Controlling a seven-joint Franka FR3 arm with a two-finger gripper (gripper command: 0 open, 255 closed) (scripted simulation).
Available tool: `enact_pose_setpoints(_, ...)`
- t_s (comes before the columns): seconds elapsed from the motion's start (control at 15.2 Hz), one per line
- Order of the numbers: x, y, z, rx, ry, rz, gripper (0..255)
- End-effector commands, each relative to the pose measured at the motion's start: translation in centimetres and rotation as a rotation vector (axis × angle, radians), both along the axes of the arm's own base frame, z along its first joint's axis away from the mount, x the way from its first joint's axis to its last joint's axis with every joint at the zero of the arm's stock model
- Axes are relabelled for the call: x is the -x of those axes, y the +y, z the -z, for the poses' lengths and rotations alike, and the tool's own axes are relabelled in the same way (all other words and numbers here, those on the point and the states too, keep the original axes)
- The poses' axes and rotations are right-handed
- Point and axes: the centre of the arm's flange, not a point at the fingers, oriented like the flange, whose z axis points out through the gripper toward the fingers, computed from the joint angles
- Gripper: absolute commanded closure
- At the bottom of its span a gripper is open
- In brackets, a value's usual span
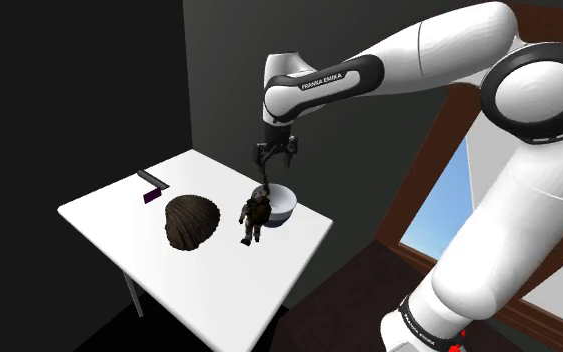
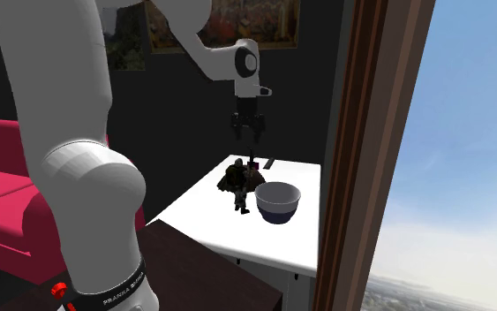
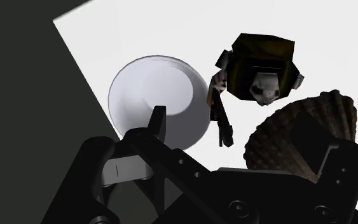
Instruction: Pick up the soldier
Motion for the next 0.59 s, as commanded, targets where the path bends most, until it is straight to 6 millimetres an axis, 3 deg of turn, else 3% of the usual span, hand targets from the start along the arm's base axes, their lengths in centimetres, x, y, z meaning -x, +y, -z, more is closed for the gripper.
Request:
enact_pose_setpoints(0.0, -2.5, 0.0, 1.6, 0.009, 0.0, 0.014, 0)
enact_pose_setpoints(0.2, -5.8, 0.1, 3.8, 0.022, 0.002, 0.033, 0)
enact_pose_setpoints(0.53, -6.0, 0.1, 6.0, 0.022, 0.002, 0.034, 0)
